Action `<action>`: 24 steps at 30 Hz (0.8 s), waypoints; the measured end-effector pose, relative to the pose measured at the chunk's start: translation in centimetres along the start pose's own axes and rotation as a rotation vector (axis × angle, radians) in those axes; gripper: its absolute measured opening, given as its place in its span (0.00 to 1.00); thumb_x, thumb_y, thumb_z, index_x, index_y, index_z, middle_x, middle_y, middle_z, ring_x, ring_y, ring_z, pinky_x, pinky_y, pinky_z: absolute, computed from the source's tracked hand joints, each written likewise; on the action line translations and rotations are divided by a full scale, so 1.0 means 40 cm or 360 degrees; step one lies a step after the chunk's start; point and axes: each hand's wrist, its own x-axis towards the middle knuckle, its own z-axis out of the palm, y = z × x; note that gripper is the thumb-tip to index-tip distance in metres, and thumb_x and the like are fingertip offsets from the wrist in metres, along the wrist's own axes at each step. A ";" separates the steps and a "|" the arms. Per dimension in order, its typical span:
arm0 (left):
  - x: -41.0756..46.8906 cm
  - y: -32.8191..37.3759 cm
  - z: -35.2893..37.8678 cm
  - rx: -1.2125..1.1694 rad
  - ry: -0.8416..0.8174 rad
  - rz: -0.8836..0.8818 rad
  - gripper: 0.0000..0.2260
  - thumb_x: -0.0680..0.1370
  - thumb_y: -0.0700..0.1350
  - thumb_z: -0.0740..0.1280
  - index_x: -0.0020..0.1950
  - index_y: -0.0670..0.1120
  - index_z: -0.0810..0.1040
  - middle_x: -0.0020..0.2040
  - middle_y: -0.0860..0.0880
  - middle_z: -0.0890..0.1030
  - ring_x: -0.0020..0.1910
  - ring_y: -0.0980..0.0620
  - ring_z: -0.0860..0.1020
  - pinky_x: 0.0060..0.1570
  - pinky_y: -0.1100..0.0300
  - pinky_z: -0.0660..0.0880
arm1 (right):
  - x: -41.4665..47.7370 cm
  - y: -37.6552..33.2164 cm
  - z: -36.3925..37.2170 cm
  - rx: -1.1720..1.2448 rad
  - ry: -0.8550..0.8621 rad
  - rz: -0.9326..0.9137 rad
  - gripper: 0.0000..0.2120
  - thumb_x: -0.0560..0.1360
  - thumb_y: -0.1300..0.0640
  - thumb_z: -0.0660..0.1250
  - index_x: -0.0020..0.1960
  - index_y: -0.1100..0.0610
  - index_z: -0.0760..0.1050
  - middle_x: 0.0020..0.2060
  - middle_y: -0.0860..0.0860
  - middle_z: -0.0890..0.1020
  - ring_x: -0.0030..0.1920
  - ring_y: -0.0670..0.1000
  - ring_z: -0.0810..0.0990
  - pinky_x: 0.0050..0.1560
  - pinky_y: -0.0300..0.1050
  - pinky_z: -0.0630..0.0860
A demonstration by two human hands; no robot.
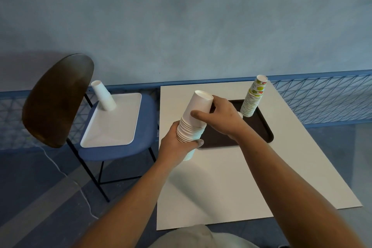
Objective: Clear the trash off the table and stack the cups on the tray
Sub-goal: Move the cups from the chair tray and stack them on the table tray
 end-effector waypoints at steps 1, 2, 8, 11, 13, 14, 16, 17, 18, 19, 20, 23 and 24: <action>0.007 -0.002 -0.004 0.0005 -0.0008 0.0007 0.32 0.61 0.60 0.83 0.62 0.64 0.74 0.53 0.62 0.84 0.53 0.57 0.82 0.52 0.54 0.81 | 0.004 -0.001 0.004 -0.0006 0.0025 0.0006 0.25 0.68 0.38 0.76 0.58 0.51 0.78 0.48 0.44 0.84 0.48 0.45 0.82 0.48 0.48 0.82; 0.015 -0.004 -0.008 0.0011 -0.0013 0.0015 0.33 0.62 0.60 0.83 0.63 0.64 0.74 0.53 0.61 0.83 0.52 0.57 0.82 0.51 0.55 0.81 | 0.008 -0.003 0.008 -0.0013 0.0050 0.0010 0.25 0.69 0.37 0.76 0.58 0.51 0.78 0.48 0.44 0.83 0.48 0.45 0.82 0.47 0.47 0.81; 0.054 -0.015 -0.029 0.0018 -0.0068 0.0029 0.32 0.63 0.59 0.83 0.64 0.62 0.74 0.54 0.61 0.83 0.52 0.58 0.81 0.47 0.59 0.78 | 0.029 -0.014 0.032 0.0006 0.0115 0.0001 0.24 0.70 0.37 0.76 0.58 0.51 0.77 0.47 0.43 0.82 0.47 0.43 0.80 0.39 0.37 0.72; 0.066 -0.024 -0.036 0.0007 -0.0092 0.0024 0.32 0.64 0.58 0.84 0.64 0.61 0.74 0.54 0.60 0.83 0.52 0.58 0.81 0.47 0.59 0.78 | 0.037 -0.017 0.039 0.0017 0.0141 -0.0002 0.23 0.70 0.38 0.76 0.58 0.52 0.77 0.46 0.42 0.82 0.47 0.43 0.80 0.40 0.36 0.73; 0.074 -0.029 -0.039 -0.0004 -0.0093 0.0014 0.31 0.64 0.57 0.84 0.62 0.62 0.74 0.53 0.61 0.83 0.52 0.59 0.82 0.46 0.60 0.78 | 0.042 -0.016 0.043 0.0019 0.0164 0.0001 0.22 0.71 0.39 0.76 0.56 0.51 0.77 0.46 0.42 0.82 0.46 0.42 0.80 0.40 0.36 0.73; 0.079 -0.032 -0.039 -0.0006 -0.0090 0.0009 0.30 0.64 0.56 0.84 0.61 0.62 0.74 0.52 0.61 0.84 0.51 0.60 0.82 0.46 0.60 0.78 | 0.045 -0.014 0.046 0.0025 0.0174 0.0007 0.21 0.70 0.39 0.76 0.56 0.51 0.77 0.45 0.42 0.82 0.46 0.42 0.80 0.40 0.36 0.72; 0.089 -0.041 -0.034 -0.0005 -0.0085 0.0000 0.29 0.64 0.56 0.84 0.60 0.63 0.75 0.52 0.62 0.84 0.51 0.60 0.82 0.47 0.60 0.78 | 0.052 -0.008 0.049 0.0037 0.0198 0.0016 0.21 0.70 0.39 0.76 0.54 0.52 0.77 0.44 0.42 0.82 0.45 0.41 0.80 0.39 0.35 0.71; 0.093 -0.044 -0.031 -0.0007 -0.0079 -0.0008 0.30 0.63 0.57 0.84 0.61 0.63 0.75 0.52 0.62 0.84 0.51 0.59 0.82 0.48 0.58 0.79 | 0.055 -0.005 0.049 0.0045 0.0216 0.0016 0.21 0.70 0.39 0.76 0.54 0.52 0.77 0.44 0.41 0.82 0.45 0.40 0.80 0.38 0.34 0.71; 0.097 -0.047 -0.025 -0.0007 -0.0073 -0.0021 0.30 0.63 0.57 0.84 0.61 0.63 0.75 0.52 0.62 0.84 0.52 0.59 0.82 0.50 0.57 0.79 | 0.058 -0.001 0.049 0.0056 0.0239 0.0016 0.21 0.71 0.39 0.76 0.54 0.52 0.77 0.44 0.41 0.81 0.44 0.40 0.79 0.38 0.33 0.70; 0.100 -0.047 -0.020 -0.0008 -0.0068 -0.0035 0.31 0.62 0.58 0.84 0.61 0.64 0.75 0.52 0.62 0.84 0.52 0.59 0.82 0.51 0.55 0.80 | 0.062 0.003 0.046 0.0066 0.0262 0.0015 0.20 0.71 0.40 0.76 0.54 0.51 0.76 0.43 0.41 0.81 0.44 0.40 0.79 0.38 0.32 0.69; 0.106 -0.048 -0.012 -0.0007 -0.0062 -0.0048 0.31 0.62 0.58 0.83 0.61 0.64 0.75 0.52 0.63 0.84 0.53 0.58 0.82 0.52 0.54 0.80 | 0.066 0.006 0.042 0.0072 0.0284 0.0015 0.20 0.71 0.40 0.76 0.54 0.51 0.76 0.43 0.40 0.80 0.44 0.39 0.79 0.38 0.31 0.69; 0.119 -0.038 0.013 0.0017 -0.0054 -0.0076 0.32 0.62 0.59 0.83 0.62 0.64 0.74 0.53 0.62 0.83 0.53 0.57 0.82 0.52 0.53 0.80 | 0.081 0.019 0.022 0.0113 0.0331 0.0020 0.20 0.71 0.40 0.76 0.55 0.51 0.75 0.44 0.40 0.80 0.45 0.39 0.79 0.38 0.31 0.70; 0.125 -0.032 0.024 0.0020 -0.0055 -0.0085 0.33 0.62 0.58 0.83 0.63 0.64 0.74 0.54 0.62 0.83 0.54 0.57 0.82 0.51 0.54 0.80 | 0.088 0.025 0.012 0.0137 0.0351 0.0028 0.21 0.71 0.40 0.75 0.55 0.51 0.75 0.45 0.40 0.81 0.45 0.39 0.79 0.38 0.32 0.70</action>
